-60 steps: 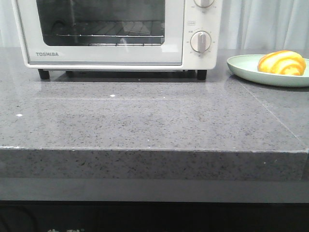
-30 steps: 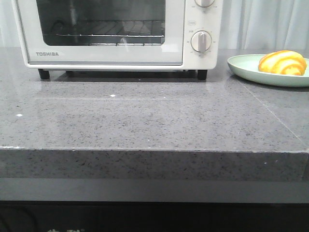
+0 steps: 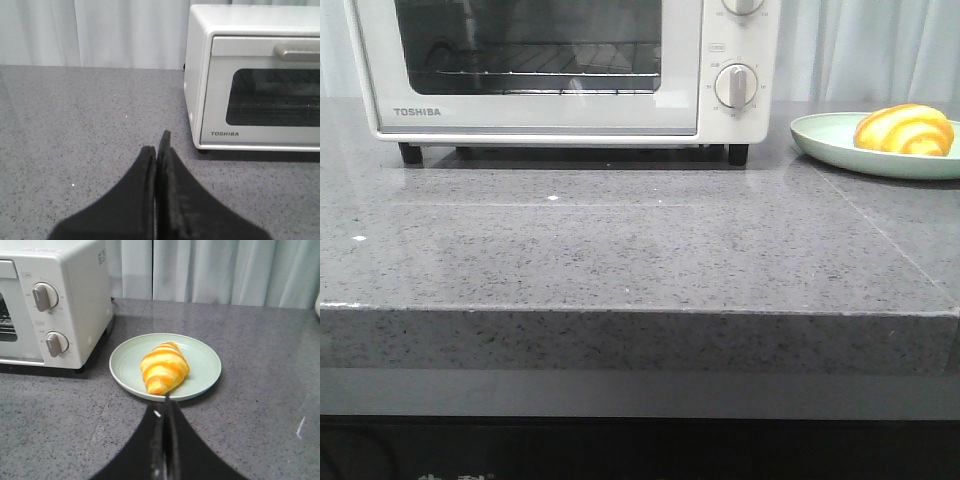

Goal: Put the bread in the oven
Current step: 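Hook the oven door handle with the left gripper and pull it down open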

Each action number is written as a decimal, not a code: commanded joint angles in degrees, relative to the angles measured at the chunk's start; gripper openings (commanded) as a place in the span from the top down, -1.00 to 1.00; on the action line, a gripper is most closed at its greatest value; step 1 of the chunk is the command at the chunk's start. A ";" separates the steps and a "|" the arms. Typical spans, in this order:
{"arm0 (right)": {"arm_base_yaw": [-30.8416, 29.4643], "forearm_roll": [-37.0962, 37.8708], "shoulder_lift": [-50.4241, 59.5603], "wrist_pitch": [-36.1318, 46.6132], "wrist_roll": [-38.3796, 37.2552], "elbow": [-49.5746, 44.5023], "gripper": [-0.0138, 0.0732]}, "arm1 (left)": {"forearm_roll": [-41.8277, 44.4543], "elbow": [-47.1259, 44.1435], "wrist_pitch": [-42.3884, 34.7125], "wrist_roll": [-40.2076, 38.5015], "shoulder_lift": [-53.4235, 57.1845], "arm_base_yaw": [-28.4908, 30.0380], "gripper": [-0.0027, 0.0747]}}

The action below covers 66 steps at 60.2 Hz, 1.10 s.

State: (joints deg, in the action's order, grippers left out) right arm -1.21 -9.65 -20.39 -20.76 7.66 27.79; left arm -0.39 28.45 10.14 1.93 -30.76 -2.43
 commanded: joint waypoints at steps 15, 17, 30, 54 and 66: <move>-0.40 -2.30 -0.93 3.93 0.29 2.10 0.84 | -0.51 18.68 -7.22 -0.08 -17.59 -12.05 0.98; -0.40 -2.76 -0.93 3.93 0.29 2.10 0.84 | -0.27 19.78 -10.14 -0.08 -19.70 -14.65 0.98; -0.40 -3.18 -0.93 3.88 0.29 2.10 0.84 | 3.51 22.49 -33.88 -0.08 -32.86 -26.29 0.98; -0.40 -3.31 -0.93 3.50 0.29 2.10 0.84 | 1.83 32.79 -33.57 -0.08 -50.55 -26.96 0.98; -0.40 -3.31 -0.93 3.50 0.29 2.10 0.84 | 1.23 33.30 -31.43 -0.08 -52.42 -26.96 0.98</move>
State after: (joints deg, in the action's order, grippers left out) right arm -1.21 -12.39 -20.39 -21.49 7.66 27.79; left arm 1.61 59.60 -17.97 1.93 -84.88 -29.06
